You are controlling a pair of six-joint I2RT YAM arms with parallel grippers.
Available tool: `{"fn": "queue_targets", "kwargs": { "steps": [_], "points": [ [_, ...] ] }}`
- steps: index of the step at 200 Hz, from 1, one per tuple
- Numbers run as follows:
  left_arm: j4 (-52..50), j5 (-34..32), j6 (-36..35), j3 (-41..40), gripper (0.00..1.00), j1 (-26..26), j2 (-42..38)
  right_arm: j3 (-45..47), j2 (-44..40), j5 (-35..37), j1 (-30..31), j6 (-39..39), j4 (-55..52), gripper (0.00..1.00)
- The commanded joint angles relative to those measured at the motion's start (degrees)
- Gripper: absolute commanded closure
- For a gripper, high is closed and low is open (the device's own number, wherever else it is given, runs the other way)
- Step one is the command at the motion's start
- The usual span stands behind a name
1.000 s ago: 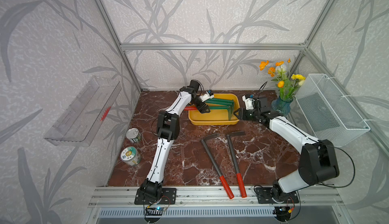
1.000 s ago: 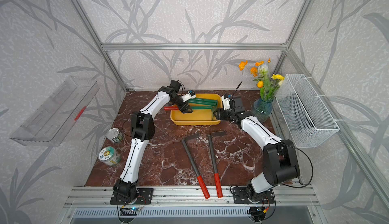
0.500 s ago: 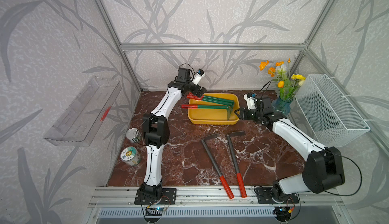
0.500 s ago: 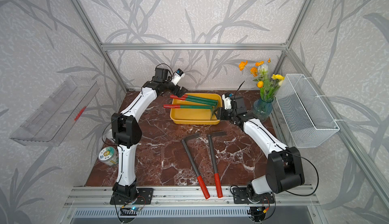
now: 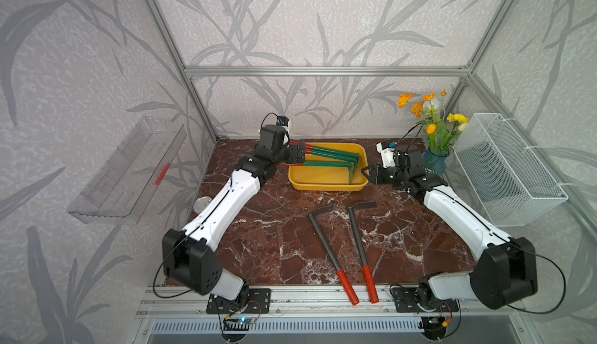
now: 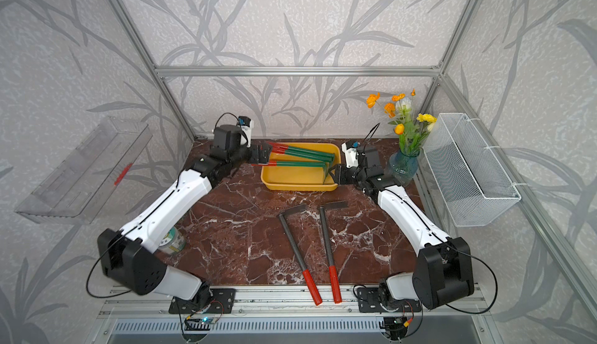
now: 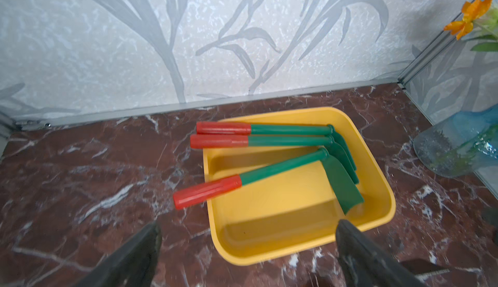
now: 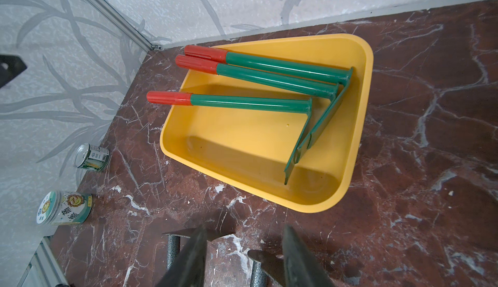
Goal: Put the small hoe into the storage box
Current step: Place the hoe in the storage box.
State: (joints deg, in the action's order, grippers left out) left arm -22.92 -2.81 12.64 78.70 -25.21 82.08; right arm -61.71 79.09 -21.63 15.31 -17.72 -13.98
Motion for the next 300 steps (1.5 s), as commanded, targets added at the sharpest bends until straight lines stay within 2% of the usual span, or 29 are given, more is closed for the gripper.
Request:
{"fn": "queue_targets", "kwargs": {
  "steps": [1, 31, 64, 81, 100, 132, 163, 185, 226, 249, 300],
  "points": [
    [-6.16, -8.17, 9.43, -4.05, 0.0, -4.49, -4.12, 1.61, -1.56, -2.45, 0.41, 0.04, 1.98, 0.54],
    [-12.7, -11.35, 23.96, -11.86, 0.0, -12.85, -10.17, 3.5, -3.94, -2.48, 0.66, -0.02, 2.51, 0.54],
    [-15.63, -12.02, 47.83, -23.13, 0.05, -22.65, -13.65, 4.93, -5.58, -2.89, 0.77, -0.29, 3.01, 0.53],
    [-13.01, -11.5, 57.53, -27.14, 0.05, -27.51, -12.42, 5.95, -6.11, -3.28, 0.95, -0.76, 3.85, 0.54],
    [-11.78, -9.66, 63.62, -26.64, 0.08, -31.21, -7.72, 7.14, -6.14, -4.26, 1.2, -1.56, 5.36, 0.54],
    [-9.04, -6.25, 67.64, -24.57, 0.07, -33.32, -0.59, 9.34, -6.24, -5.43, 1.48, -2.82, 7.72, 0.54],
    [-5.92, -2.93, 70.93, -24.34, 0.07, -33.23, 4.48, 10.12, -6.62, -5.68, 1.48, -2.77, 8.14, 0.53],
    [-6.03, 1.33, 73.67, -23.28, 0.07, -32.62, 8.39, 10.62, -7.17, -6.1, 1.48, -3.44, 8.77, 0.53],
    [-6.91, 5.3, 75.47, -19.48, 0.08, -31.58, 13.56, 12.44, -8.77, -5.13, 1.23, -4.72, 10.23, 0.53],
    [-5.2, 8.39, 77.12, -19.38, 0.14, -31.31, 16.48, 12.93, -8.7, -5.66, 0.87, -5.2, 10.96, 0.54],
    [-2.85, 10.28, 79.83, -21.13, 0.38, -31.3, 18.43, 14.47, -8.45, -7.08, -0.61, -6.54, 13.62, 0.54]
  ]
}}
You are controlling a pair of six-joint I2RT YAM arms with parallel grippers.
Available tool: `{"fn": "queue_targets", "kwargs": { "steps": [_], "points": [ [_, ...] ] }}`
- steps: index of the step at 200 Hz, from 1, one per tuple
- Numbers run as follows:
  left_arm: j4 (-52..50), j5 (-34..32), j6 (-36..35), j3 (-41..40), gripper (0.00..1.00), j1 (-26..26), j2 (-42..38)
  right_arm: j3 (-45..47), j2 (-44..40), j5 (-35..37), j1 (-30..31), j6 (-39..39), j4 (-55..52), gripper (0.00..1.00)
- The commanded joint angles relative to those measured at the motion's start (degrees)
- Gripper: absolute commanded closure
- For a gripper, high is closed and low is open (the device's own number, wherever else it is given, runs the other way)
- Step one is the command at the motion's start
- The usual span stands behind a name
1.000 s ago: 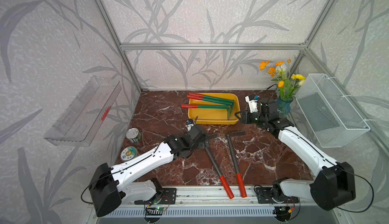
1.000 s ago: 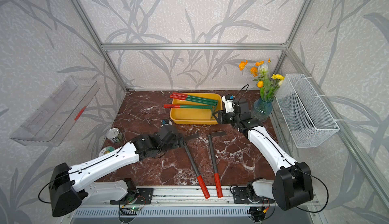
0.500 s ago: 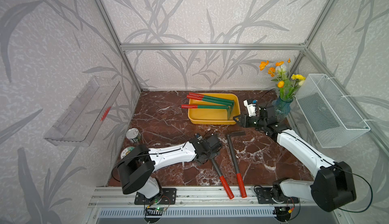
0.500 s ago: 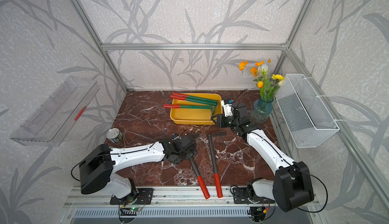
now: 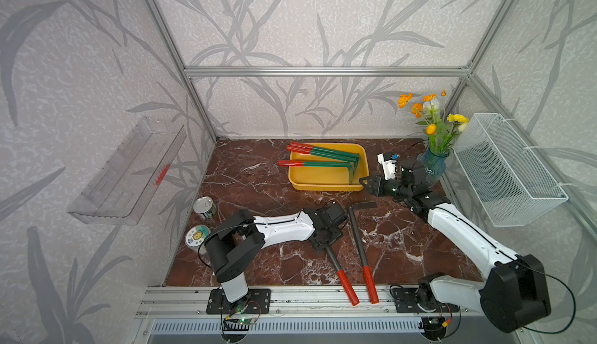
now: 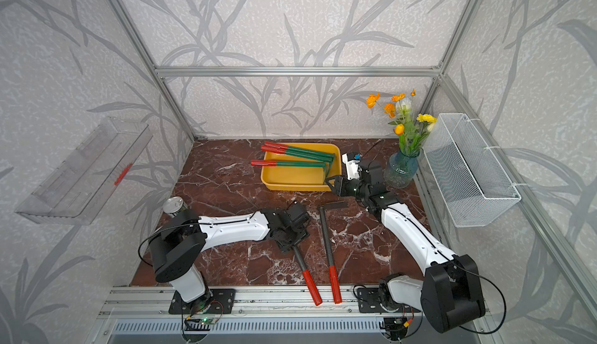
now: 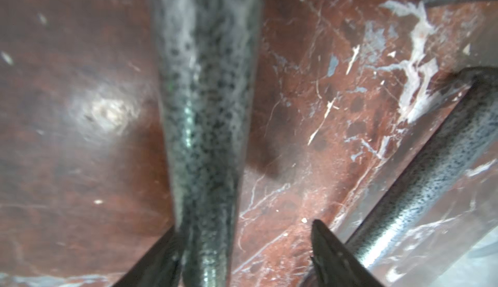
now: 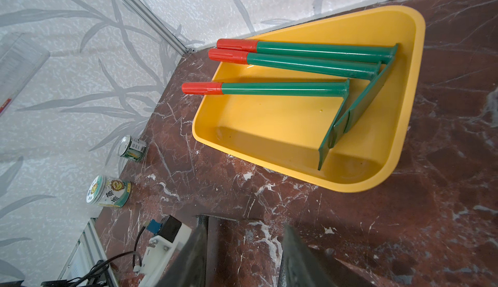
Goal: Put the small hoe into the storage box
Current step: Place the hoe in the storage box, then pick up the hoe from the center of the board.
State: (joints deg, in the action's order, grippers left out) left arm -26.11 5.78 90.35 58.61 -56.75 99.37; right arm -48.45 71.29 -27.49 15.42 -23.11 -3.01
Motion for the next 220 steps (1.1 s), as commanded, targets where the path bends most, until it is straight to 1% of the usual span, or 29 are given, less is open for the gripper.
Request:
{"fn": "queue_targets", "kwargs": {
  "steps": [1, 29, 74, 93, 111, 128, 150, 174, 190, 220],
  "points": [
    [0.39, 1.78, 2.12, -1.04, 0.38, 0.24, 1.16, 1.22, -0.64, -1.24, -0.73, -1.19, 2.65, 0.54],
    [0.22, 2.39, 2.3, -1.13, 0.55, 0.23, 1.97, 2.06, -0.14, -1.86, -1.77, -1.92, 4.05, 0.54],
    [1.26, 3.54, 2.29, -2.52, 0.73, 0.24, 2.72, 2.73, 0.76, -3.08, -3.27, -2.56, 5.51, 0.54],
    [1.39, 3.82, 1.47, -2.87, 0.85, 0.24, 2.35, 2.91, 1.12, -3.28, -3.38, -2.47, 5.87, 0.53],
    [-1.31, 3.08, -1.57, -1.43, 1.0, 0.16, 1.34, 2.81, 1.62, -3.38, -3.54, -2.24, 5.78, 0.54],
    [-4.92, 1.63, -3.96, -0.47, 1.0, 0.16, -0.3, 2.54, 1.93, -3.36, -3.64, -2.2, 5.54, 0.54],
    [-5.75, 0.35, -6.25, -0.93, 1.0, 0.06, -3.11, 2.34, 2.1, -3.54, -3.59, -2.46, 5.49, 0.54],
    [-8.01, -0.38, -11.48, 0.92, 1.0, -0.46, -5.02, 1.99, 2.01, -3.45, -3.57, -2.27, 4.71, 0.54],
    [-9.07, -0.97, -16.79, 2.5, 1.0, -0.55, -6.64, 1.43, 1.79, -3.79, -3.55, -1.44, 3.5, 0.54],
    [-13.51, -4.0, -31.22, 6.49, 1.0, -0.38, -10.48, -0.05, 0.44, -4.38, -2.5, 0.47, -0.38, 0.54]
  ]
}}
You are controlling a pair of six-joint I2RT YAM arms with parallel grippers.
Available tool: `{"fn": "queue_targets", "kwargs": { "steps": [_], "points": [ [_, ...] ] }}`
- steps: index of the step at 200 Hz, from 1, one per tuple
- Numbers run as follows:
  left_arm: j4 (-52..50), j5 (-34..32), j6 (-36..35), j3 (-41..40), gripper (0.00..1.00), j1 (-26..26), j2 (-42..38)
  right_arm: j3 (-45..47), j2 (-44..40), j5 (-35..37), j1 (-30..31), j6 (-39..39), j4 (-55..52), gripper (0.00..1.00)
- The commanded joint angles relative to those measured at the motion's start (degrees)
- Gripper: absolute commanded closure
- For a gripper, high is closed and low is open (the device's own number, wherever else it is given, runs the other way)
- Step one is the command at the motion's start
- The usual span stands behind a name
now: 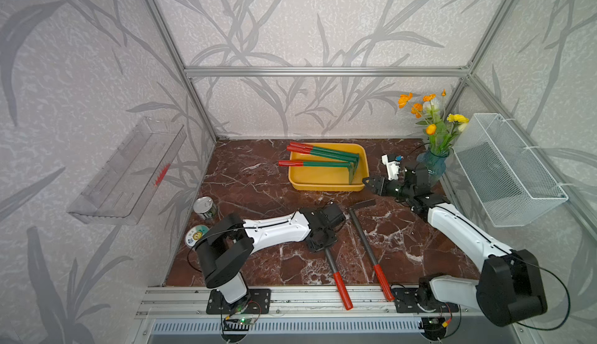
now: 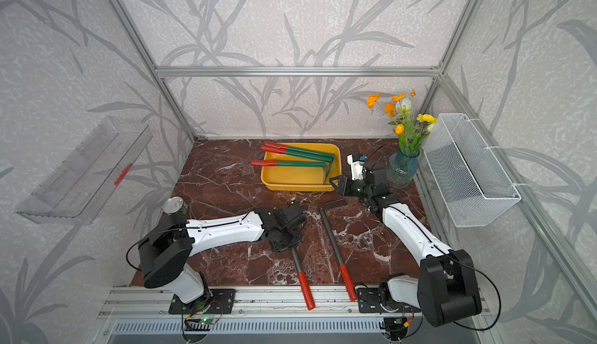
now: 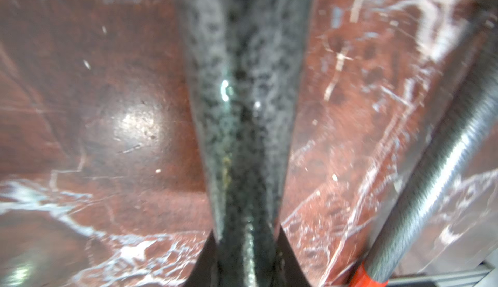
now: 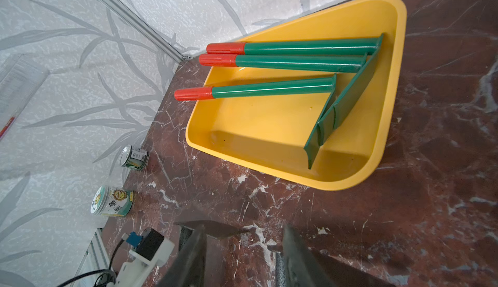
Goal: Put the small hoe into the storage box
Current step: Pick up the hoe from the center of the board.
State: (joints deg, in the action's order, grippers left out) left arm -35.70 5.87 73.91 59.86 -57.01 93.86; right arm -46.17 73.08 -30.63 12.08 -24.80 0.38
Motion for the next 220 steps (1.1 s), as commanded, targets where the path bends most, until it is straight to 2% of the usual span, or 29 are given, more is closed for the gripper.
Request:
{"fn": "queue_targets", "kwargs": {
  "steps": [1, 38, 60, 97, 132, 178, 203, 220],
  "points": [
    [-4.06, -4.23, -15.21, 5.39, 1.0, -0.07, -5.16, -2.38, -1.4, -1.21, 0.93, 2.27, -4.05, 0.54],
    [-7.53, -9.56, -30.13, 8.7, 1.0, 1.16, -9.08, -5.57, -7.21, -1.08, 4.62, 3.61, -12.59, 0.54],
    [-9.43, -11.78, -35.96, 10.67, 1.0, 3.43, -9.23, -9.68, -13.37, 4.69, 8.89, 5.71, -20.45, 0.54],
    [-9.69, -12.59, -40.42, 14.18, 1.0, 9.33, -8.19, -11.1, -20.44, 10.48, 10.09, 5.24, -27.49, 0.53],
    [-5.84, -11.59, -44.52, 16.54, 1.0, 11.64, -7.4, -6.5, -23.26, 11.29, 11.81, 2.03, -26.05, 0.53],
    [-0.94, -11.77, -42.45, 20.74, 1.0, 14.4, -4.42, 4.43, -23.87, 14.54, 19.65, -4.25, -15.51, 0.54],
    [0.96, -12.92, -37.56, 22.4, 1.0, 15.08, -2.75, 5.82, -22.82, 17.93, 23.83, -5.43, -11.77, 0.54],
    [5.02, -10.68, -32.9, 21.44, 1.0, 15.91, -2.45, 7.32, -22.18, 19.99, 25.8, -6.23, -7.61, 0.54]
  ]
}}
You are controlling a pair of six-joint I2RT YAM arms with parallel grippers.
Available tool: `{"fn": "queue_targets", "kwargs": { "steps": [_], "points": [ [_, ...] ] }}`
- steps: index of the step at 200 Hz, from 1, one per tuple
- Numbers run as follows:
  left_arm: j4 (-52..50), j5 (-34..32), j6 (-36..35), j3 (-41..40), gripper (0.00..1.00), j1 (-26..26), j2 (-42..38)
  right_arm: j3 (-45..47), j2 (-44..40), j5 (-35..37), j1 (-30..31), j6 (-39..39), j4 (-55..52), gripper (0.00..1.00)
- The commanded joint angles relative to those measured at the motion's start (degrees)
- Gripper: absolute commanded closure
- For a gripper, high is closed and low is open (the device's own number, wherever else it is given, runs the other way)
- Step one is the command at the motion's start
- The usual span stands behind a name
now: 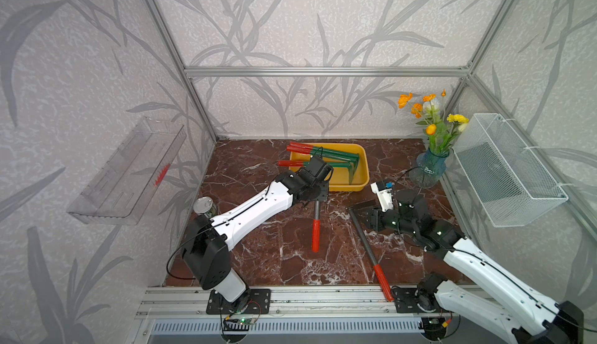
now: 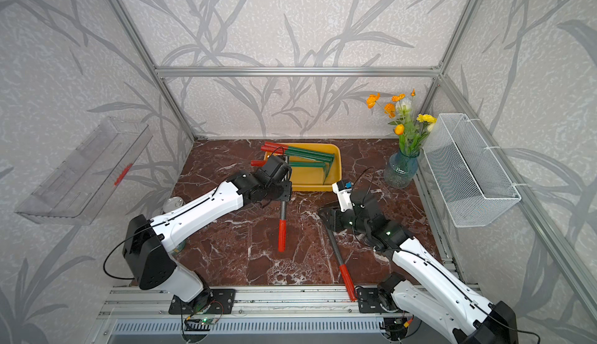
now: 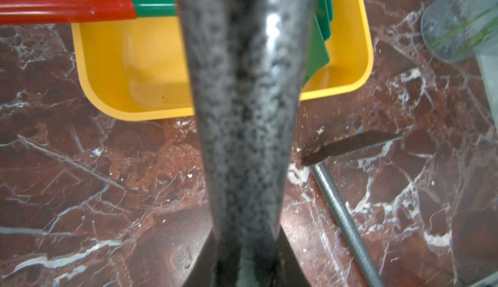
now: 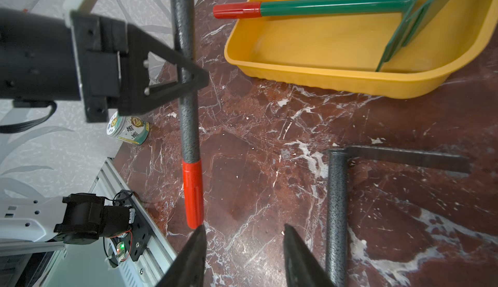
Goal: Put the small hoe into the storage box
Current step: Pick up the hoe from the center of the board.
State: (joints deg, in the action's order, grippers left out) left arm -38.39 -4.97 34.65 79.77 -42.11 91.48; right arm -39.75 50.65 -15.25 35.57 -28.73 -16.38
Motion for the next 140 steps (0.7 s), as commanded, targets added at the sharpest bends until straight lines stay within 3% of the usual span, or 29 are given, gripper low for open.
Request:
{"fn": "queue_targets", "kwargs": {
  "steps": [1, 56, 140],
  "points": [
    [8.02, 0.24, 6.55, 1.4, 1.0, 1.08, -0.12, 1.07, 0.29, 4.69, 2.4, -2.38, 9.56, 0.54],
    [15.33, 4.67, 15.19, 0.85, 1.0, 1.78, -0.48, 6.23, 8.17, 6.92, 5.24, -3.93, 23.19, 0.51],
    [18.78, 8.95, 18.77, -1.02, 1.0, 1.71, -0.6, 0.28, 18.76, 6.74, 7.14, -0.36, 26.33, 0.48]
  ]
}}
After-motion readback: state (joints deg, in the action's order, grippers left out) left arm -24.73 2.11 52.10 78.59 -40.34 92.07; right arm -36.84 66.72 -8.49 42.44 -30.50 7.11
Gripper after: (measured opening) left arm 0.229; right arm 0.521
